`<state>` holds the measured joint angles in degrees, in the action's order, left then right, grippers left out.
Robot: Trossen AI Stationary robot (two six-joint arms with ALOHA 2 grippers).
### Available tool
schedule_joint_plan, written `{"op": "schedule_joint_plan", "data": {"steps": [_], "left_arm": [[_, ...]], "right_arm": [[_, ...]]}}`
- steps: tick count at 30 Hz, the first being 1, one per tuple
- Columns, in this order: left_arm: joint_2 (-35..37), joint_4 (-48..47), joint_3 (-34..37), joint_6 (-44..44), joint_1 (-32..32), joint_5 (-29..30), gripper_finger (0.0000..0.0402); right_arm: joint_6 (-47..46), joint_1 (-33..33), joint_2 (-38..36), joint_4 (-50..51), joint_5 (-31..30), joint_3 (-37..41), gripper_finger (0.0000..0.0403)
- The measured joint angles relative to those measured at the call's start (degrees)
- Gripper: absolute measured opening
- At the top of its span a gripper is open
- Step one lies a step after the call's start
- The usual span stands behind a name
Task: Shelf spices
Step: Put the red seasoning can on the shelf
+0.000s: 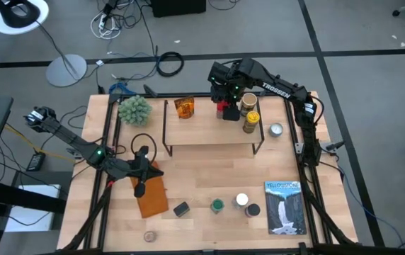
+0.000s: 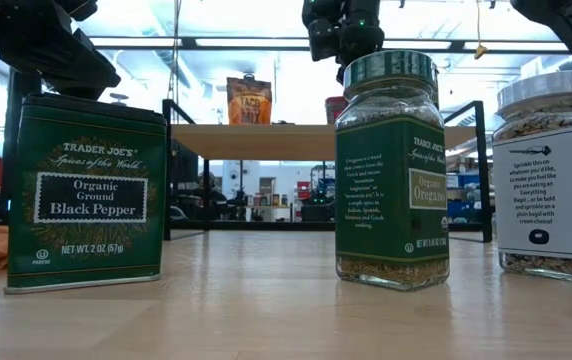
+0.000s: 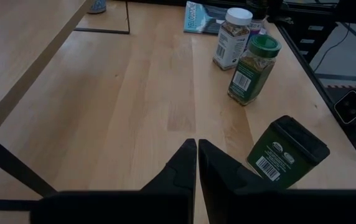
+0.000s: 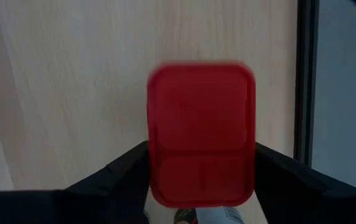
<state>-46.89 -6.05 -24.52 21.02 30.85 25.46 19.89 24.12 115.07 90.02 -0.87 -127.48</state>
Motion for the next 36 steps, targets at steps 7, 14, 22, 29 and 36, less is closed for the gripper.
{"op": "schedule_joint_plan", "data": {"steps": [7,14,22,29,36], "left_arm": [[0.0,0.0,0.0,0.0,0.0,0.0,0.0021],[0.0,0.0,0.0,0.0,0.0,0.0,0.0021],[0.0,0.1,0.0,0.1,0.0,0.0,0.0021],[0.0,0.2,0.0,0.1,0.0,0.0,0.0021],[0.0,0.2,0.0,0.3,0.0,0.0,0.0021]], "right_arm": [[-0.1,0.0,0.0,0.0,-0.1,0.0,0.0255],[0.6,0.0,0.0,0.0,-0.2,-3.2,0.0231],[-1.5,-0.4,-1.4,0.1,-0.5,-6.8,0.0251],[-2.3,-0.7,-1.1,0.1,0.5,-5.3,0.0235],[-2.8,-0.9,-0.9,-0.4,0.5,-6.6,0.022]]}}
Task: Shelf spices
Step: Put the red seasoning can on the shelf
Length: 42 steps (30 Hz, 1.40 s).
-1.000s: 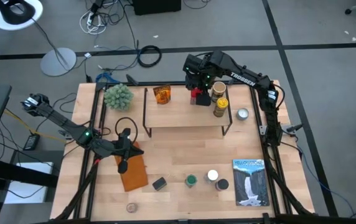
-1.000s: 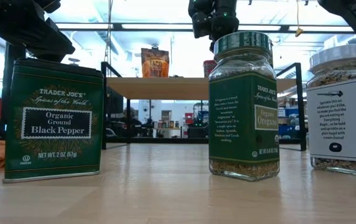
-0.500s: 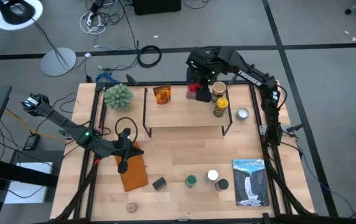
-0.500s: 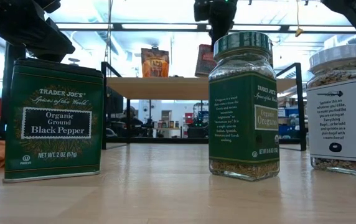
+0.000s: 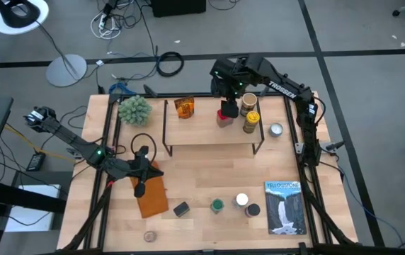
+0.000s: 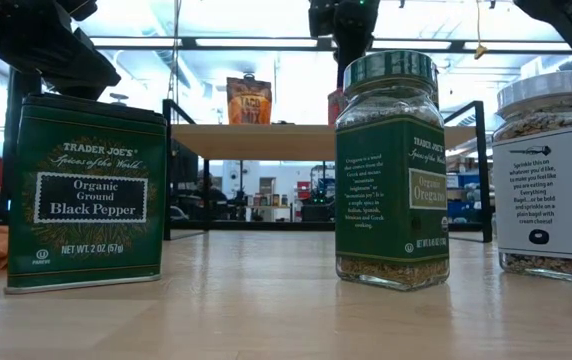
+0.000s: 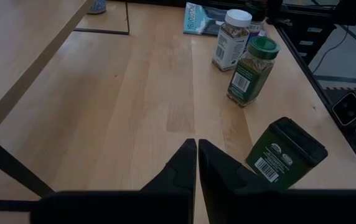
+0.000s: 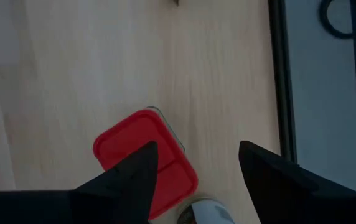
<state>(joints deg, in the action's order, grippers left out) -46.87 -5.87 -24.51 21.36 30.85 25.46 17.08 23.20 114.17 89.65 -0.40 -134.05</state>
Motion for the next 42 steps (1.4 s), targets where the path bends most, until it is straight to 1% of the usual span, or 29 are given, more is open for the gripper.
{"op": "schedule_joint_plan", "data": {"steps": [3,5,8,11,12,13,15,19,23,25,28,32,35,37,39,42], "left_arm": [[0.0,0.0,0.0,0.0,0.0,0.0,0.0021],[0.0,0.0,0.0,0.0,0.0,0.0,0.0021],[0.0,0.0,0.0,0.0,0.0,0.0,0.0021],[0.0,0.0,0.0,0.0,0.0,0.0,0.0021],[0.0,0.0,0.0,0.0,0.0,0.0,0.0021],[0.0,0.0,0.0,0.0,0.0,0.0,0.0021],[0.0,0.0,0.0,0.0,0.0,0.0,0.0021],[0.0,0.0,0.0,0.0,0.0,0.0,0.0021],[0.0,0.0,0.0,0.0,0.0,0.0,0.0021],[0.0,0.0,0.0,0.0,0.0,0.0,0.0021],[0.0,-0.1,0.0,0.0,0.0,0.0,0.0021],[0.0,-0.4,0.0,0.0,0.0,0.0,0.0021],[0.0,-0.4,0.0,-0.1,0.0,0.0,0.0021],[0.0,-0.4,0.0,-0.1,0.0,0.0,0.0021],[0.0,0.0,0.0,-0.1,0.0,0.0,0.0021],[0.0,0.5,0.0,0.0,0.0,0.0,0.0021]], "right_arm": [[-2.3,-0.4,-0.1,0.2,0.0,-1.0,0.0205],[-3.7,-1.4,-0.1,0.3,0.0,-1.0,0.0181],[-4.5,-3.1,-0.1,0.3,0.0,-1.0,0.012],[-4.5,-5.3,-0.1,0.3,-2.3,-1.0,0.0041],[-4.5,-5.9,-0.1,0.3,-3.0,-1.0,0.0021],[-4.5,-6.4,-0.1,0.3,-3.7,-1.0,0.0012],[-6.5,-7.2,-0.1,0.3,-4.5,-1.0,0.0012],[-9.4,-7.4,-0.1,0.4,-4.3,-1.0,0.0003],[-13.9,-7.9,-0.3,0.4,-4.6,-0.9,0.0003],[-16.0,-9.5,-1.4,0.4,-6.0,-0.9,0.0002],[-18.9,-13.8,-4.4,0.4,-11.2,-0.9,0.0001],[-26.6,-22.1,-10.8,0.3,-17.0,0.9,0.0001],[-35.5,-31.1,-15.8,0.3,-24.5,5.7,0.0001],[-43.2,-37.7,-18.3,0.3,-30.2,10.5,0.0001],[-52.0,-44.5,-20.7,0.3,-36.4,16.9,0.0001],[-68.7,-53.4,-23.2,0.0,-45.0,28.4,0.0001]]}}
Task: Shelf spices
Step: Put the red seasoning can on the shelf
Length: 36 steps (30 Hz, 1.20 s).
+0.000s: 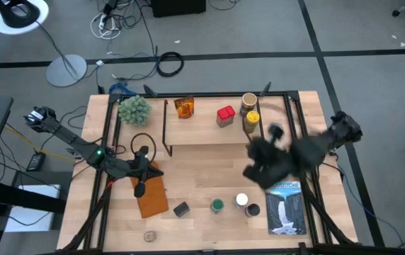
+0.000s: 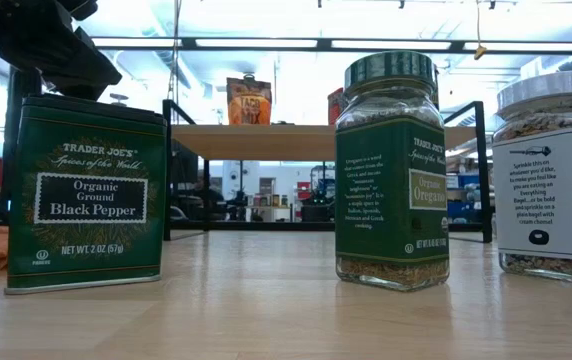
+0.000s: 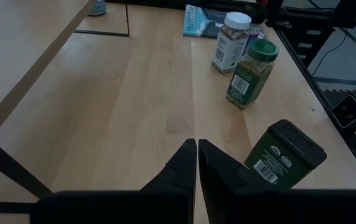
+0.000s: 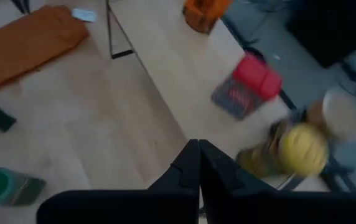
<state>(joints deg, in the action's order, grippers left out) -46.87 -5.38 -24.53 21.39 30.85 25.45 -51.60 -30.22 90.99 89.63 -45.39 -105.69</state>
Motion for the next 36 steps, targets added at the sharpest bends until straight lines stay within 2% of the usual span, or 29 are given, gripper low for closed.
{"op": "schedule_joint_plan", "data": {"steps": [2,5,8,10,15,18,20,23,29,33,36], "left_arm": [[0.0,0.2,0.0,0.0,0.0,0.0,0.0021],[0.0,1.1,0.0,0.0,0.0,0.0,0.0021],[0.0,1.6,0.0,0.0,0.0,0.0,0.0021],[0.0,1.7,0.0,0.1,0.0,0.0,0.0021],[0.0,1.7,0.0,0.0,0.0,0.0,0.0021],[0.0,1.7,0.0,0.0,0.0,0.0,0.0021],[0.0,1.5,0.0,0.0,0.0,0.0,0.0021],[0.0,1.2,0.0,0.0,0.0,0.0,0.0021],[0.0,1.2,0.0,0.0,0.0,0.0,0.0021],[0.0,1.1,0.0,0.0,0.0,0.0,0.0021],[0.0,0.9,0.0,-0.1,0.0,0.0,0.0021]], "right_arm": [[-12.7,-5.0,-0.8,-2.1,-5.1,8.7,0.0001],[-27.9,-10.5,-0.5,-11.0,-15.0,21.3,0.0001],[-33.5,-12.0,1.5,-25.0,-24.0,30.6,0.0001],[-31.1,-10.8,3.6,-33.8,-25.1,34.1,0.0001],[-13.7,-5.4,8.9,-52.3,-25.6,35.5,0.0001],[-4.7,-2.3,9.9,-59.4,-29.4,34.0,0.0001],[-3.1,0.4,9.5,-62.0,-31.4,32.4,0.0],[-3.0,4.6,8.3,-64.8,-29.7,29.6,0.0],[8.5,11.4,8.1,-64.8,-23.8,21.5,0.0],[9.1,16.5,8.1,-57.1,-14.1,14.3,0.0],[6.3,19.5,8.2,-48.3,-10.7,10.9,0.0]]}}
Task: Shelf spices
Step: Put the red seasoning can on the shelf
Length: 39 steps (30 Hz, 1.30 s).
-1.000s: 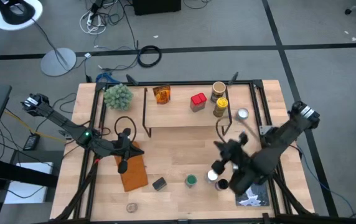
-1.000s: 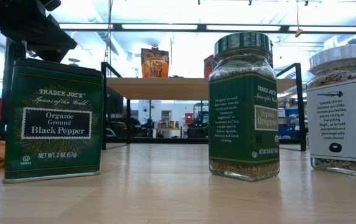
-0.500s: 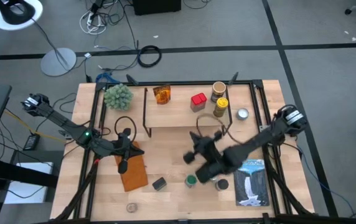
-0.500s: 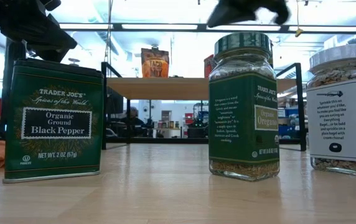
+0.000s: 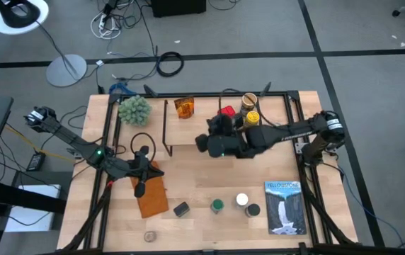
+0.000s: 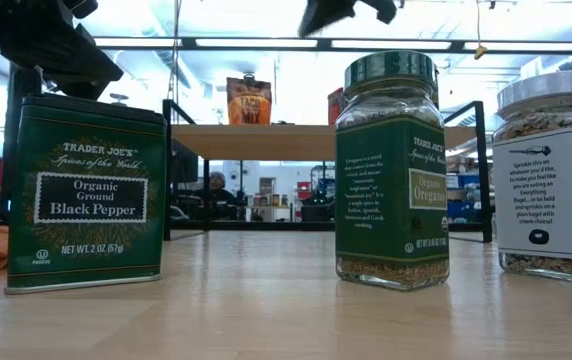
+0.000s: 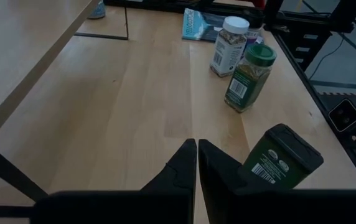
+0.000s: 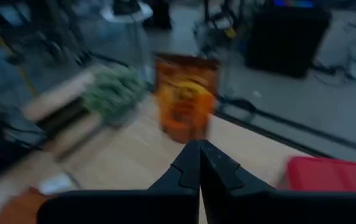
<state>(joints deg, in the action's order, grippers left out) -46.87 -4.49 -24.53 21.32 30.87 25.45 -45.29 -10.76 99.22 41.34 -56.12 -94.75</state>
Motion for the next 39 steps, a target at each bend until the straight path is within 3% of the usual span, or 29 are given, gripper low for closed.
{"op": "schedule_joint_plan", "data": {"steps": [5,13,24,39], "left_arm": [[0.0,-0.4,0.0,0.0,0.0,0.0,0.0021],[0.0,-1.0,0.0,-0.1,0.0,0.7,0.0021],[0.0,-1.2,0.0,0.0,0.0,0.9,0.0021],[0.0,-1.4,0.0,0.0,0.0,0.9,0.0021]], "right_arm": [[-12.3,3.0,0.1,15.2,7.2,-3.0,0.0],[-13.2,7.3,0.2,16.8,17.1,-3.0,0.0],[-14.7,10.0,-0.3,23.2,16.4,-3.0,0.0],[-13.6,14.0,-0.2,22.9,16.0,-3.0,0.0]]}}
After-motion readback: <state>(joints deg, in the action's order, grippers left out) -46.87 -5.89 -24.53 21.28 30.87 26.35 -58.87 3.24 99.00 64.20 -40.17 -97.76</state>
